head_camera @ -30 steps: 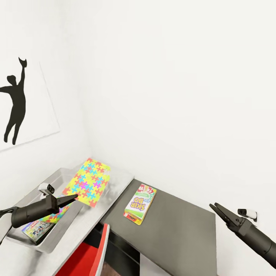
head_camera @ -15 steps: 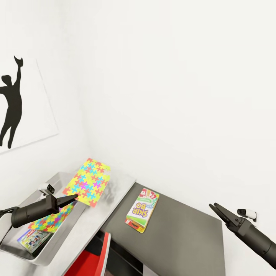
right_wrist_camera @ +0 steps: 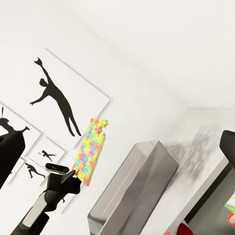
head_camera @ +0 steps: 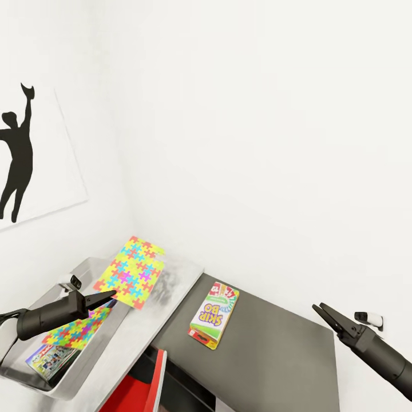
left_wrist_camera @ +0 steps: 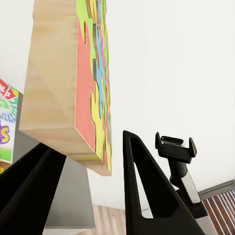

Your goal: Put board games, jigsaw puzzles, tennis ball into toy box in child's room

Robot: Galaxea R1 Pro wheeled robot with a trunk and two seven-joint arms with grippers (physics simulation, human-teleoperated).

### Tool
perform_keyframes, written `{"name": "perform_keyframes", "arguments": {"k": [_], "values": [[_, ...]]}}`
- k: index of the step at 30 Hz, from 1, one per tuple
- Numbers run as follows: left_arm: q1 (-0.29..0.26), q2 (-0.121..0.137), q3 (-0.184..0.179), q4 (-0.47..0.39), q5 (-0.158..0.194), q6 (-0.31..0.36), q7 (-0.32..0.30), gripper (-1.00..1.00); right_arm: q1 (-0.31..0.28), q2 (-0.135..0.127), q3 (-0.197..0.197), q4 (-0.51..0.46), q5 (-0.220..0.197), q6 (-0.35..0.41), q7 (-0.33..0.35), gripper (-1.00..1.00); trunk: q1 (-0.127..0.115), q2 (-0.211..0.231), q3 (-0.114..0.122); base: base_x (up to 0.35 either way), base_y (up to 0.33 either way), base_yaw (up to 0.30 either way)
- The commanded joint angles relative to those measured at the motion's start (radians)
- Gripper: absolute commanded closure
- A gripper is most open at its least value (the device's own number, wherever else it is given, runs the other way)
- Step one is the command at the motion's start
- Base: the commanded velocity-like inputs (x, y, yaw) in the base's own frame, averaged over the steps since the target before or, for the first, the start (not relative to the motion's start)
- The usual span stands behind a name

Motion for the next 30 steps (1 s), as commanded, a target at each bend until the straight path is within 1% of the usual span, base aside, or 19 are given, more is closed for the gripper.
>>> {"name": "perform_keyframes", "arguments": {"k": [1,11,13,15,16,18,19,20,21,23,25,27,28,29,30], "values": [[-0.001,0.0,0.0,0.0,-0.002,0.003,-0.003,1.0,-0.001,0.001,-0.001,0.0,-0.003,0.006,0.001,-1.0,0.0,-0.002,-0.002,0.009,0.015,0.0],[-0.001,0.002,0.003,0.005,-0.005,0.003,0.006,1.0,-0.001,0.002,0.0,0.001,-0.001,0.005,0.0,-1.0,0.0,-0.002,-0.002,0.002,0.004,0.0],[-0.003,0.003,0.005,0.017,-0.014,0.003,0.01,1.0,-0.001,0.002,0.0,0.002,0.0,0.005,0.0,-1.0,0.0,-0.002,-0.002,0.0,0.0,0.0],[-0.006,0.01,0.015,0.035,-0.037,0.004,0.012,1.0,-0.001,0.0,-0.001,0.002,0.002,0.005,0.0,-1.0,0.0,-0.002,-0.002,0.0,0.0,0.0],[-0.009,0.025,0.029,0.045,-0.058,0.005,0.012,1.0,-0.001,-0.001,-0.001,0.003,0.002,0.005,0.0,-1.0,0.0,-0.002,-0.002,0.0,0.0,0.0],[-0.016,0.067,0.062,0.062,-0.092,0.009,0.009,1.0,-0.001,-0.001,0.0,0.004,0.002,0.005,0.0,-1.0,0.0,-0.002,-0.002,0.0,0.0,0.0],[-0.018,0.08,0.069,0.067,-0.097,0.009,0.008,1.0,-0.001,-0.001,0.0,0.005,0.002,0.005,0.0,-1.0,0.0,-0.002,-0.002,0.0,0.0,0.0],[-0.019,0.109,0.083,0.08,-0.103,0.011,0.005,1.0,-0.001,0.0,0.0,0.005,0.003,0.004,0.0,-1.0,0.0,-0.002,-0.002,0.0,0.0,0.0],[-0.02,0.124,0.089,0.087,-0.104,0.012,0.003,1.0,-0.001,0.0,0.001,0.005,0.003,0.004,-0.001,-1.0,0.0,-0.002,-0.002,0.0,0.0,0.0],[-0.021,0.191,0.105,0.124,-0.106,0.012,-0.01,1.0,-0.001,0.001,0.002,0.005,0.004,0.004,-0.001,-1.0,0.0,-0.002,-0.002,0.0,0.0,0.0],[-0.022,0.221,0.109,0.145,-0.107,0.012,-0.022,1.0,-0.001,0.001,0.002,0.005,0.004,0.003,-0.001,-1.0,0.0,-0.002,-0.002,0.0,0.0,0.0],[-0.023,0.274,0.114,0.182,-0.11,0.012,-0.053,1.0,-0.001,0.001,0.002,0.005,0.003,0.003,-0.002,-1.0,0.0,-0.002,-0.002,0.0,0.0,0.0],[-0.023,0.286,0.115,0.189,-0.112,0.012,-0.06,1.0,-0.001,0.001,0.003,0.005,0.004,0.003,-0.002,-1.0,0.0,-0.002,-0.002,0.0,0.0,0.0],[-0.023,0.305,0.116,0.202,-0.114,0.012,-0.072,1.0,-0.001,0.002,0.003,0.005,0.004,0.003,-0.002,-1.0,0.0,-0.002,-0.002,0.0,0.0,0.0],[-0.023,0.318,0.116,0.213,-0.117,0.012,-0.079,1.0,-0.001,0.004,0.004,0.005,0.004,0.003,-0.002,-1.0,0.0,-0.002,-0.002,0.0,0.0,0.0]]}}
